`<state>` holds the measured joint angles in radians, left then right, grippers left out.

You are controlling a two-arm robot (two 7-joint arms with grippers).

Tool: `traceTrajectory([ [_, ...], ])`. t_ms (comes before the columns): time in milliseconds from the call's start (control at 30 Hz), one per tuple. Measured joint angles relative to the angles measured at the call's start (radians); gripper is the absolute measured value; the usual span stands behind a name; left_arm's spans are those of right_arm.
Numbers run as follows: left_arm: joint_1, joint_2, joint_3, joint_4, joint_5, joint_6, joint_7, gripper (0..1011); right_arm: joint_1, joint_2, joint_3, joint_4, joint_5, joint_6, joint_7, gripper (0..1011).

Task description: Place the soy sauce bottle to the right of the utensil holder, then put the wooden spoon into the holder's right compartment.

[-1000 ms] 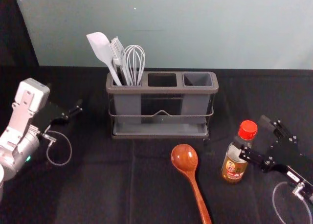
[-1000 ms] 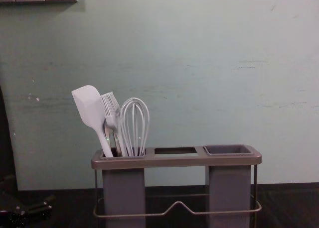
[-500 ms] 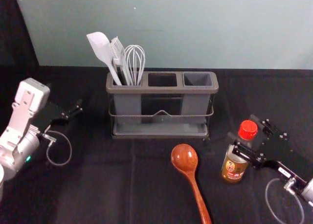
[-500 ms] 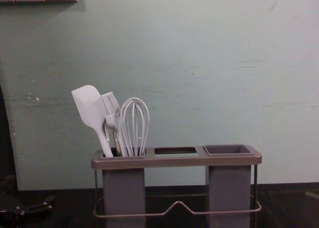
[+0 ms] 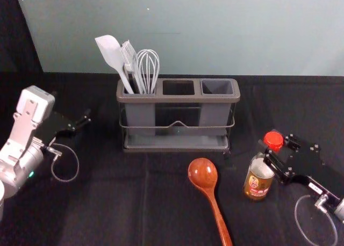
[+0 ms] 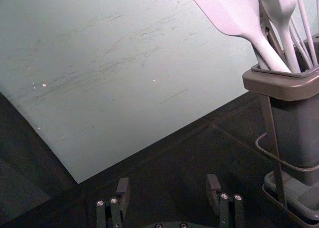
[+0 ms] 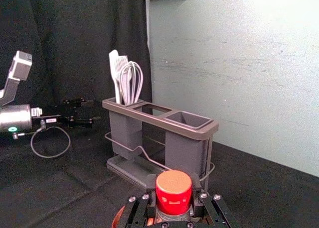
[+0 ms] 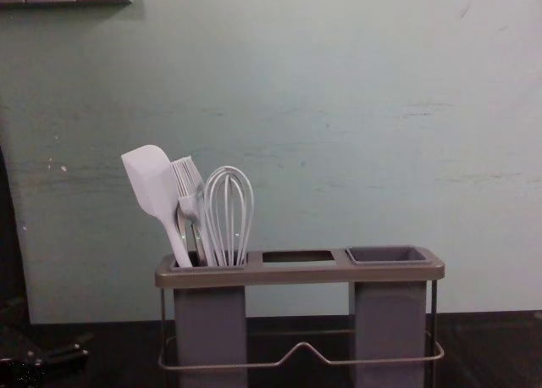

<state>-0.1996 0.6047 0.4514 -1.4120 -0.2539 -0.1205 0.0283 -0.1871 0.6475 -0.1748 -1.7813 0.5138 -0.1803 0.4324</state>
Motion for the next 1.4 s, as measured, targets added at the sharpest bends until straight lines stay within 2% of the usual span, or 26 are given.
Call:
traceTrajectory([
  [200,0.0,0.0,0.0,0.0,0.0,0.0,0.0,1005,0.008,-0.006,0.015,-0.012,-0.012,0.019,0.0,382],
  [567,0.0,0.0,0.0,0.0,0.0,0.0,0.0,1005,0.117,-0.031,0.025,0.045,-0.03,0.075,0.022,382],
  [933,0.0,0.0,0.0,0.0,0.0,0.0,0.0,1005,0.22,-0.056,0.004,0.134,-0.038,0.111,0.041,382],
  [1400,0.0,0.0,0.0,0.0,0.0,0.0,0.0,1005,0.311,-0.102,-0.024,0.242,-0.05,0.102,0.047,382],
])
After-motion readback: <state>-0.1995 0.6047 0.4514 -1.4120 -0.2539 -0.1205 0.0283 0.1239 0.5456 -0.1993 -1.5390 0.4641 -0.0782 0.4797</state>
